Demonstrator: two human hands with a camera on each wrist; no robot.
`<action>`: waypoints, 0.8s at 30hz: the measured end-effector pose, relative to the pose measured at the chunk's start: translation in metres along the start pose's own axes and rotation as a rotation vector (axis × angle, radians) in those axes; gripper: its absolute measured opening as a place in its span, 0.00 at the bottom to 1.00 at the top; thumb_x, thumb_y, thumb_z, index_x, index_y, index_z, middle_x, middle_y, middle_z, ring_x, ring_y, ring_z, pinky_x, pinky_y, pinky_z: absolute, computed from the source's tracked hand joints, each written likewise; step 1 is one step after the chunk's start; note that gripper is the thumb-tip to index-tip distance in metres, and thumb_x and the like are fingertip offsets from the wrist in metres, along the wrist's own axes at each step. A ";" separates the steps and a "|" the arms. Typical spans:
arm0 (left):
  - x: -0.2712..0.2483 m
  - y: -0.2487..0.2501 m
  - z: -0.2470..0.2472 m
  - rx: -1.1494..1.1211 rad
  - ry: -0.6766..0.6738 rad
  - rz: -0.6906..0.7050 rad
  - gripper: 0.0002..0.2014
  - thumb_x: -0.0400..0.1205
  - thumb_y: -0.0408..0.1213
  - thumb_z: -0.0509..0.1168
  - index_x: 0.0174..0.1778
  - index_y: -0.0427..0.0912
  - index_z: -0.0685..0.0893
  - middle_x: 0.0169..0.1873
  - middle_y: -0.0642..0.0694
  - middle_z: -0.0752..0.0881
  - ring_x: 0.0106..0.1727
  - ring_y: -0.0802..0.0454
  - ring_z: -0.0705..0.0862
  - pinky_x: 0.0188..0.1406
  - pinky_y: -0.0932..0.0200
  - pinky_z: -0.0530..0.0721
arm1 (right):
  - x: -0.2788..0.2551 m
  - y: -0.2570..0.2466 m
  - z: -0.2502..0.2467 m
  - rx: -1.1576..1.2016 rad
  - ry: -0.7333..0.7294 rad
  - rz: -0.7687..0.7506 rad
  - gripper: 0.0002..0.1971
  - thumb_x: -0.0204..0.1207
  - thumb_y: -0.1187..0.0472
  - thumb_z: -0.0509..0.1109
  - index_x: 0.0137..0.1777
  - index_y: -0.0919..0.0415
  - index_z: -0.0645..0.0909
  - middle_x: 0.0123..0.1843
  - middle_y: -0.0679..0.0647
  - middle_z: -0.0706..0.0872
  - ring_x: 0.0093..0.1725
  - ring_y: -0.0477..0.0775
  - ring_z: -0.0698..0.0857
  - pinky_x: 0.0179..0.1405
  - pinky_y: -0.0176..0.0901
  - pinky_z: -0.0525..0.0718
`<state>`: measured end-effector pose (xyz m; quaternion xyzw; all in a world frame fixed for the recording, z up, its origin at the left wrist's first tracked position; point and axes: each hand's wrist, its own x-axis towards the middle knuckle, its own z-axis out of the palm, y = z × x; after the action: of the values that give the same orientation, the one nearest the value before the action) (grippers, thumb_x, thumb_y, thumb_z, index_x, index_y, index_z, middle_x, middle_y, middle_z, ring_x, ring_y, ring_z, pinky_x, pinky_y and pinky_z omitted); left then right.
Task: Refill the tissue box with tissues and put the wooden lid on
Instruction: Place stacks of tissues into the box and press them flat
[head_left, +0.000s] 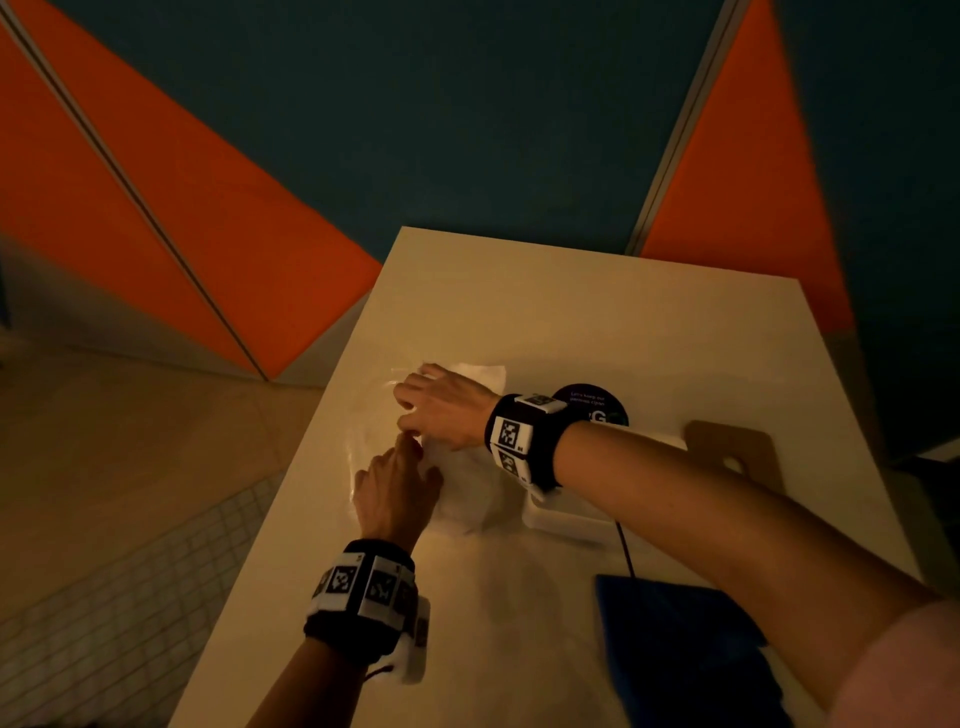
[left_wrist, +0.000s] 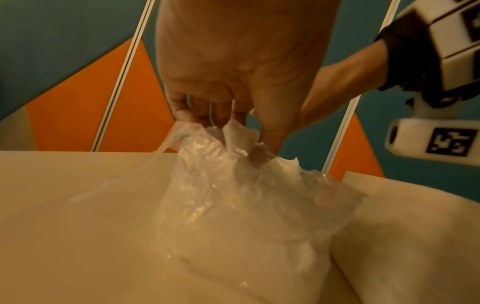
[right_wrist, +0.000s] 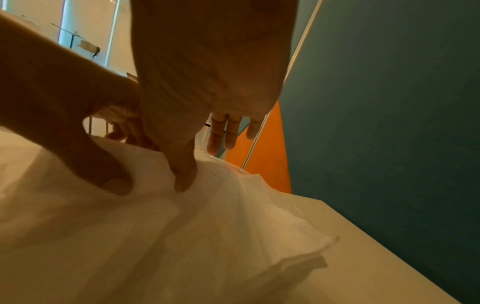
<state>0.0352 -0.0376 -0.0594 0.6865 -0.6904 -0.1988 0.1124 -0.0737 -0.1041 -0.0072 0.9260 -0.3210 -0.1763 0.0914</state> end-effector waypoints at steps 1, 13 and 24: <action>-0.001 -0.001 0.000 -0.034 0.024 0.008 0.14 0.78 0.42 0.64 0.56 0.41 0.75 0.49 0.39 0.89 0.50 0.36 0.86 0.48 0.49 0.79 | -0.001 0.002 -0.001 0.010 0.007 0.005 0.16 0.75 0.58 0.69 0.63 0.53 0.80 0.67 0.55 0.77 0.69 0.58 0.74 0.72 0.52 0.69; -0.028 -0.005 -0.016 -0.350 0.297 0.132 0.05 0.79 0.31 0.67 0.47 0.37 0.79 0.33 0.37 0.89 0.27 0.40 0.84 0.25 0.53 0.80 | -0.029 0.037 -0.003 0.184 0.108 0.192 0.15 0.73 0.60 0.69 0.60 0.53 0.80 0.59 0.53 0.85 0.65 0.56 0.79 0.81 0.57 0.54; -0.033 -0.021 -0.008 -0.593 0.409 0.175 0.38 0.68 0.29 0.77 0.70 0.35 0.63 0.62 0.36 0.81 0.57 0.47 0.82 0.51 0.56 0.82 | -0.067 0.038 0.022 1.214 0.117 0.632 0.23 0.69 0.71 0.74 0.66 0.61 0.79 0.65 0.59 0.84 0.65 0.56 0.82 0.63 0.41 0.79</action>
<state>0.0583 -0.0053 -0.0576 0.5880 -0.6222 -0.2384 0.4587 -0.1525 -0.0928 0.0015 0.6833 -0.6121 0.1202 -0.3795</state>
